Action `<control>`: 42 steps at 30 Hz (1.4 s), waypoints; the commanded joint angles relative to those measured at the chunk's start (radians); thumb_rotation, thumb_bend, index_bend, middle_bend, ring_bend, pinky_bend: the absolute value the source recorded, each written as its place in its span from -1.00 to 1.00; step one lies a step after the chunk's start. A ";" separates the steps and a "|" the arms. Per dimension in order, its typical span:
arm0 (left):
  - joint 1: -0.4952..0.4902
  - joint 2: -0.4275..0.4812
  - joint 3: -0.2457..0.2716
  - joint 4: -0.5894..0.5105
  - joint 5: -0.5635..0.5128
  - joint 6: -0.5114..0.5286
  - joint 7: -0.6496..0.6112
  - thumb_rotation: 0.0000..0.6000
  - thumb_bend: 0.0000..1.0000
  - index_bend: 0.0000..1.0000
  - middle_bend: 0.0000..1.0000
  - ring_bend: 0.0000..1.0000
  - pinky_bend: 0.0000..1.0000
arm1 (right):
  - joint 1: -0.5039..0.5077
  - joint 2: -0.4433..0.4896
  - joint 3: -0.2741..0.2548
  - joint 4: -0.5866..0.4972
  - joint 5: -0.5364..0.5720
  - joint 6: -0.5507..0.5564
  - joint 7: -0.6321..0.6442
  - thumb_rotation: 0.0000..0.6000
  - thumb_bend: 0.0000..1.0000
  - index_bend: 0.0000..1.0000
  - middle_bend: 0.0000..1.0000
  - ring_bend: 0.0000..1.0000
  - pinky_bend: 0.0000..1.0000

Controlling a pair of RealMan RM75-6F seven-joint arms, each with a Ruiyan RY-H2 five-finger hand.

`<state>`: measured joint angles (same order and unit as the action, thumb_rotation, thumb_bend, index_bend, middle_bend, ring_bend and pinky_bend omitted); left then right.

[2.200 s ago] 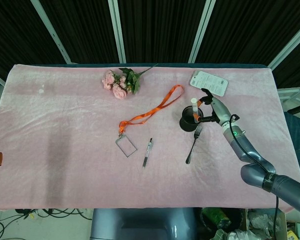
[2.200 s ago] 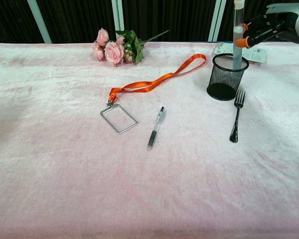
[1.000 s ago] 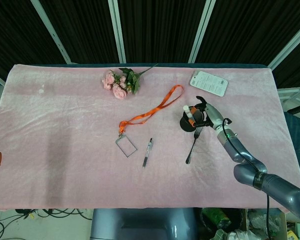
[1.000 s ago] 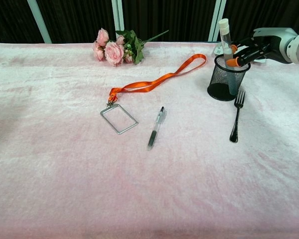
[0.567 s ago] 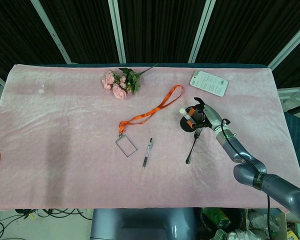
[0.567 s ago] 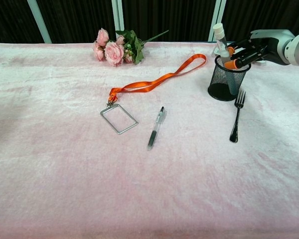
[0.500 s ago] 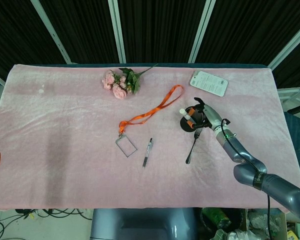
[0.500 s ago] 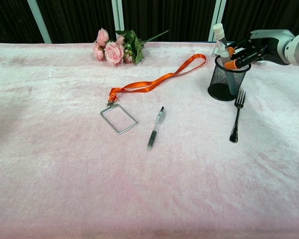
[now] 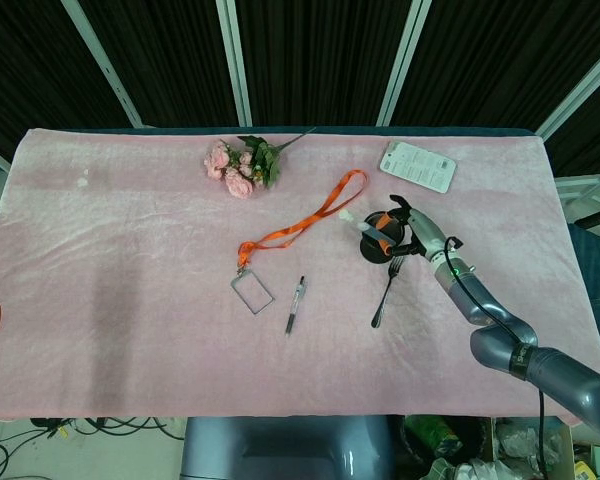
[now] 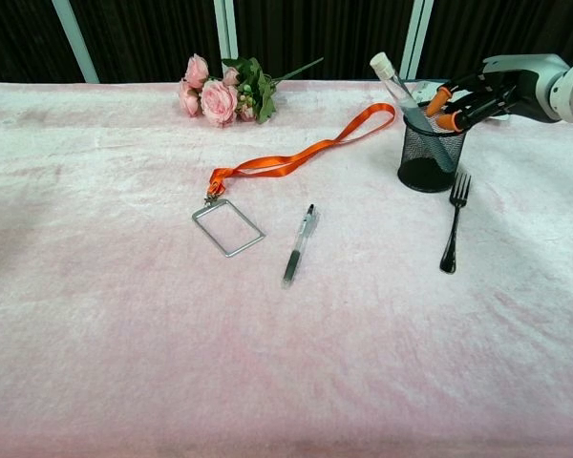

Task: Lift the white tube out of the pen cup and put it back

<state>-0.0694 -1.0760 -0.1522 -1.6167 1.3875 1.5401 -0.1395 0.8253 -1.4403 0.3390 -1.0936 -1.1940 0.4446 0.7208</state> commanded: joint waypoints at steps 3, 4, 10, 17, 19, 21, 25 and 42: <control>0.001 0.000 -0.001 0.001 -0.001 0.001 0.001 1.00 -0.22 -0.66 -0.82 -0.99 -0.83 | -0.003 0.013 0.004 -0.012 -0.008 0.003 0.009 1.00 -0.34 -0.12 -1.00 -0.81 -0.62; 0.001 0.000 -0.001 0.001 -0.002 0.002 0.001 1.00 -0.23 -0.66 -0.82 -0.99 -0.83 | -0.005 0.019 0.005 -0.017 -0.011 0.005 0.011 1.00 -0.34 -0.12 -1.00 -0.81 -0.62; 0.000 -0.001 0.000 0.000 -0.002 -0.001 0.003 1.00 -0.23 -0.66 -0.82 -0.99 -0.83 | -0.018 0.053 0.026 -0.043 -0.013 0.032 0.036 1.00 -0.34 -0.15 -1.00 -0.81 -0.62; 0.001 -0.001 0.000 -0.001 -0.003 0.000 0.007 1.00 -0.23 -0.66 -0.82 -0.99 -0.83 | -0.084 0.138 0.059 -0.137 -0.062 0.144 0.117 1.00 -0.34 -0.36 -1.00 -0.80 -0.62; 0.001 -0.001 0.000 -0.002 -0.002 0.000 0.008 1.00 -0.23 -0.66 -0.82 -0.99 -0.83 | -0.126 0.180 0.065 -0.178 -0.093 0.215 0.152 1.00 -0.34 -0.44 -1.00 -0.79 -0.62; 0.001 -0.001 0.001 -0.003 -0.002 -0.001 0.009 1.00 -0.23 -0.66 -0.82 -0.99 -0.83 | -0.166 0.218 0.061 -0.210 -0.123 0.281 0.166 1.00 -0.34 -0.51 -1.00 -0.79 -0.62; -0.002 -0.002 0.004 -0.005 -0.002 -0.007 0.017 1.00 -0.23 -0.66 -0.82 -0.99 -0.83 | -0.274 0.304 0.015 -0.283 -0.195 0.454 0.075 1.00 -0.38 -0.64 -1.00 -0.79 -0.62; -0.004 0.004 0.012 -0.027 -0.037 -0.042 0.059 1.00 -0.23 -0.70 -0.80 -0.99 -0.85 | -0.679 0.380 -0.234 -0.503 -0.294 0.966 -0.564 1.00 -0.47 -0.86 -1.00 -0.79 -0.62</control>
<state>-0.0716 -1.0744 -0.1421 -1.6385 1.3581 1.5065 -0.0862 0.2001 -1.0451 0.1478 -1.5865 -1.4659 1.3528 0.2617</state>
